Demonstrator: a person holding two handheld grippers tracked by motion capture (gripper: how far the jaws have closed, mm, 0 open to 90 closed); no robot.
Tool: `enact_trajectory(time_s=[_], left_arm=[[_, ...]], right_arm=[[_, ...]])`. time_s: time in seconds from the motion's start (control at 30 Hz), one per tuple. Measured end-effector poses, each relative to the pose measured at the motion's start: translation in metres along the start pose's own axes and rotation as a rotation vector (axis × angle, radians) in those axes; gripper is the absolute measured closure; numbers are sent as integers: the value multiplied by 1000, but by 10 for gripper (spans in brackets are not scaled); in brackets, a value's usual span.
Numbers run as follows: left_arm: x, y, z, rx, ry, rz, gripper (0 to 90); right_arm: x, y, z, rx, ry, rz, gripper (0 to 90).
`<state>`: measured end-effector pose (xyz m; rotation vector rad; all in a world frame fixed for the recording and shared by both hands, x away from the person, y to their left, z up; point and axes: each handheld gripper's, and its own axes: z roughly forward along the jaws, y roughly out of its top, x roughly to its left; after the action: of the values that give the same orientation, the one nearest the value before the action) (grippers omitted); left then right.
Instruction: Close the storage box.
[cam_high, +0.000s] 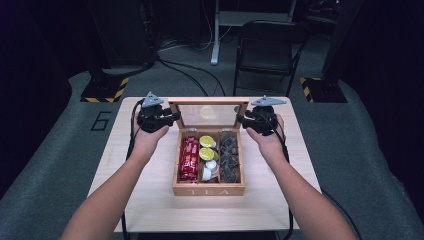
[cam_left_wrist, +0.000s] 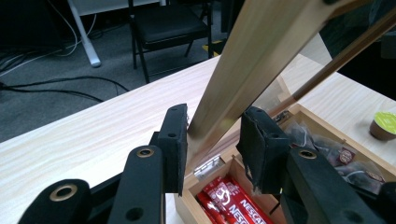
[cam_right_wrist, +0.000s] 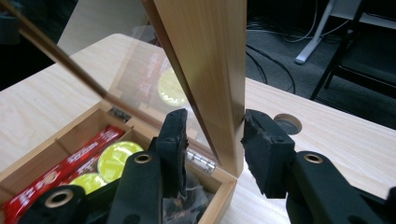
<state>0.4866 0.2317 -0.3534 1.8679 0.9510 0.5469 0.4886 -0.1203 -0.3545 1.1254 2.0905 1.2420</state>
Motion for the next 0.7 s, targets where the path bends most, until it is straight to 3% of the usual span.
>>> enact_trajectory(time_s=[0.1,0.13,0.17,0.27,0.43,0.53,0.6,0.7], left_arm=[[-2,-2,-3,6,-4,7,619],[-8,-3,-6,20,9,49,620],[-10,-4,-9,16,7,61,620],[-13,-6,-15,8,-11,50,596],[-25,-19,-31,7,-36,88,578],[-28,-25,-36,5,-50,96,553],[-33,-32,-42,-12,-75,87,533],[-39,-39,-48,-30,-72,92,516]], right_arm=[[1,-2,-5,7,10,-12,593],[1,-4,-8,3,19,-23,593],[3,-5,-11,-3,26,-30,592],[7,-10,-21,-34,21,-68,593],[15,-22,-37,-64,69,-86,593],[19,-26,-43,-64,78,-109,587],[27,-32,-51,-49,78,-150,572],[32,-36,-56,-51,72,-180,558]])
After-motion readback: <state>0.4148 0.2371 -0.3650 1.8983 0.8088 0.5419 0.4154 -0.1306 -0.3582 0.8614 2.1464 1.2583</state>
